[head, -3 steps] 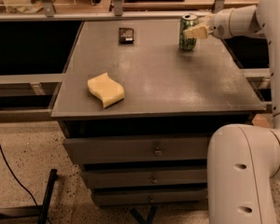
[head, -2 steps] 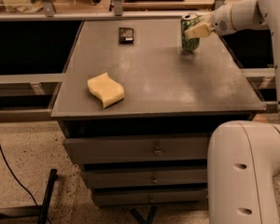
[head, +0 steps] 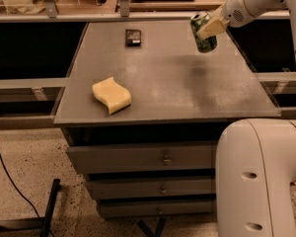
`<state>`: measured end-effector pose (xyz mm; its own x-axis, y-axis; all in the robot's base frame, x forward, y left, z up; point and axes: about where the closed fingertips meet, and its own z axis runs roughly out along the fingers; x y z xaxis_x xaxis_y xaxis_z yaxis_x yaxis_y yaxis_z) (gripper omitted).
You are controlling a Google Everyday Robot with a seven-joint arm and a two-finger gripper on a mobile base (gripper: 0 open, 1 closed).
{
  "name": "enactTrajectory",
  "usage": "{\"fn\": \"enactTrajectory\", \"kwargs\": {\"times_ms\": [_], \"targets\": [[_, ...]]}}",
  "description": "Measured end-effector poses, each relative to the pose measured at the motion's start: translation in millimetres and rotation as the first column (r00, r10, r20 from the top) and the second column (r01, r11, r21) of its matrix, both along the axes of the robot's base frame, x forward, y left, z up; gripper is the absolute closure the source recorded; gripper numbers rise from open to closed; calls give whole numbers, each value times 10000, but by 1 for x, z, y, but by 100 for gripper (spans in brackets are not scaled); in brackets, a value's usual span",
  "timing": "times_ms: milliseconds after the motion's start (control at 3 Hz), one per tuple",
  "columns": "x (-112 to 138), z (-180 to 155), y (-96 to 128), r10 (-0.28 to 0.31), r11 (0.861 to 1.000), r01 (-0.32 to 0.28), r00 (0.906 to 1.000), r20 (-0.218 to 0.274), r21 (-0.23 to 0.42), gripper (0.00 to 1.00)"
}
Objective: Knock green can over
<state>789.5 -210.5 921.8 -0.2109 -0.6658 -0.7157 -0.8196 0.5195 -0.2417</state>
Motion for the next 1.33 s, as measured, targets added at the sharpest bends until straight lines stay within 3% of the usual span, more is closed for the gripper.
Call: {"fn": "enactTrajectory", "kwargs": {"times_ms": [333,667,1333], "targets": [[-20,9,4,227,9939,-281,9984,-514,-1071,100],[-36,7,6,249,9712,-533,9920,-1239,-2321,100],[-53,-10,4,59,8898,-1141,9710,-2388,-4419,100]]}}
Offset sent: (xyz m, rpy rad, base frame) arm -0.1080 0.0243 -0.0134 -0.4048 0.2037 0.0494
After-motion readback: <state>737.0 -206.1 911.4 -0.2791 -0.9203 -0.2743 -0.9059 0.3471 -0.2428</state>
